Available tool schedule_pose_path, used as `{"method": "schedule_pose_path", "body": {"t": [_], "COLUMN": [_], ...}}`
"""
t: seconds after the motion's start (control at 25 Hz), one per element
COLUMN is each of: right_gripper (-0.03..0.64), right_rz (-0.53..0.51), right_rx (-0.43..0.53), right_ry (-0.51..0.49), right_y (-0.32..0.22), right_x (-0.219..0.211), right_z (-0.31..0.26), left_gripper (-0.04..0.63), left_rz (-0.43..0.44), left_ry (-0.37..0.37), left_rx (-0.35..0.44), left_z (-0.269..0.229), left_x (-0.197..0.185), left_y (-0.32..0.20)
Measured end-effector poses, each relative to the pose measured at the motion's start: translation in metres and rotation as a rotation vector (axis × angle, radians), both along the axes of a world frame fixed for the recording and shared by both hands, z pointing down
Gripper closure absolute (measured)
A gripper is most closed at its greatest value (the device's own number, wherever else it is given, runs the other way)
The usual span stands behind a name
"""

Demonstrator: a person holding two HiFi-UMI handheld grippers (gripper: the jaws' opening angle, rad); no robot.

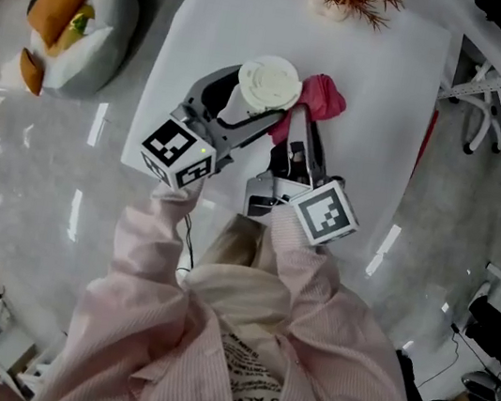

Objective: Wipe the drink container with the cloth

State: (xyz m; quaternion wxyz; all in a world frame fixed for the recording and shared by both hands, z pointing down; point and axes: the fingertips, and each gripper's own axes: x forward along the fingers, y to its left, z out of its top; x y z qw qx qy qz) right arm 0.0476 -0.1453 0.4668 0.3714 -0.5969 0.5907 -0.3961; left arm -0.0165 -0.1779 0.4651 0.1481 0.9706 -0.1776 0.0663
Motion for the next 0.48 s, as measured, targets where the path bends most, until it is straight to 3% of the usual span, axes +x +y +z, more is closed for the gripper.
{"method": "schedule_pose_path", "body": {"t": [0.48], "right_gripper": [0.578], "right_rz": [0.014], "right_rx": [-0.013], "right_ry": [-0.025], "right_y": [-0.004], "right_x": [0.000], "right_z": [0.018], "left_gripper": [0.235], "left_rz": [-0.007], "left_ry": [0.012], "left_rx": [-0.002], "left_z": [-0.001], "left_x": [0.001], "left_y": [0.000]}}
